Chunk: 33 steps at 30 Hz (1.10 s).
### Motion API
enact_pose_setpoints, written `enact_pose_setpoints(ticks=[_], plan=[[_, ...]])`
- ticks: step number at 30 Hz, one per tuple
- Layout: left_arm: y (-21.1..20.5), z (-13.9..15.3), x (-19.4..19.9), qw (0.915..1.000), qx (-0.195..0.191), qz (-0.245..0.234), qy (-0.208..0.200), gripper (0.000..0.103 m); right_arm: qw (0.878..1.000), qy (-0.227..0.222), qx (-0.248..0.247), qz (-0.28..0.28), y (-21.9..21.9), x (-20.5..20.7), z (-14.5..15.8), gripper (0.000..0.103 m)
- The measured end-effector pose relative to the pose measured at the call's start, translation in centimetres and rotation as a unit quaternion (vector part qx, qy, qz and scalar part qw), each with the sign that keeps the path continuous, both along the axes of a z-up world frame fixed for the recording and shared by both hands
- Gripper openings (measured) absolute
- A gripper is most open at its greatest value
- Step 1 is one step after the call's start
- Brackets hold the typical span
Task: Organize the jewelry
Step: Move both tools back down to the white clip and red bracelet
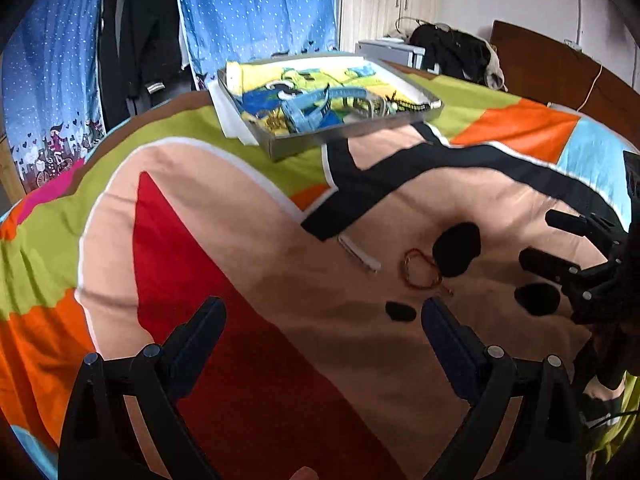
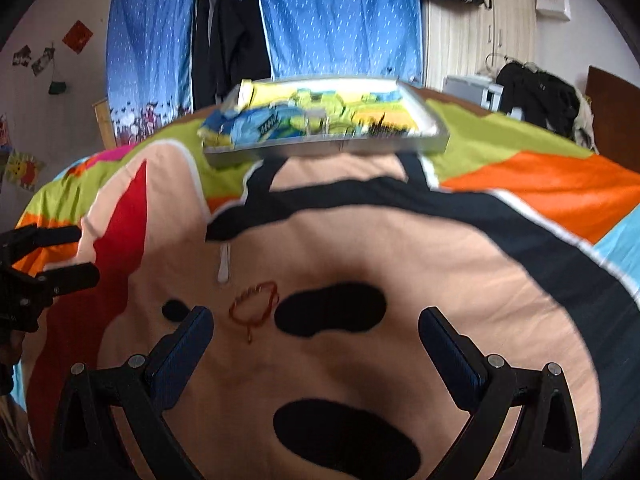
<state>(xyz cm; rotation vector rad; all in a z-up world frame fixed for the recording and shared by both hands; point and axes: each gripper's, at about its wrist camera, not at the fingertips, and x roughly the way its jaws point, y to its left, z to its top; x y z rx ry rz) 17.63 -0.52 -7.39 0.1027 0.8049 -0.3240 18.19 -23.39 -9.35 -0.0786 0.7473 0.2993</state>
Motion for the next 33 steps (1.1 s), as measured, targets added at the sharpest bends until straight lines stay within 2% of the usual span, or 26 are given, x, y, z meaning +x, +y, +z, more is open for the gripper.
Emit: enact_pose_setpoints(ticks=[9,19,28,33], plan=[[-0.2,-2.7,1.8,0.9988,0.014,0.009,0.045,0.096,0.998,0.057,-0.026,0.004,0.6,1.6,-3.4,0.103],[0.4,-4.5,2.9,0.9972,0.019,0.025,0.067,0.096,0.996,0.079,-0.028,-0.004,0.4,3.1,-5.1,0.103],[0.4,-5.3,5.3,0.9940,-0.019,0.038,0.101,0.096,0.996,0.082,-0.013,0.007,0.2,4.5,-5.3,0.103],[0.1,-5.8,7.6,0.9872,-0.061,0.030,0.144,0.096,0.997,0.074,-0.007,0.025,0.7,5.5,-5.0,0.103]])
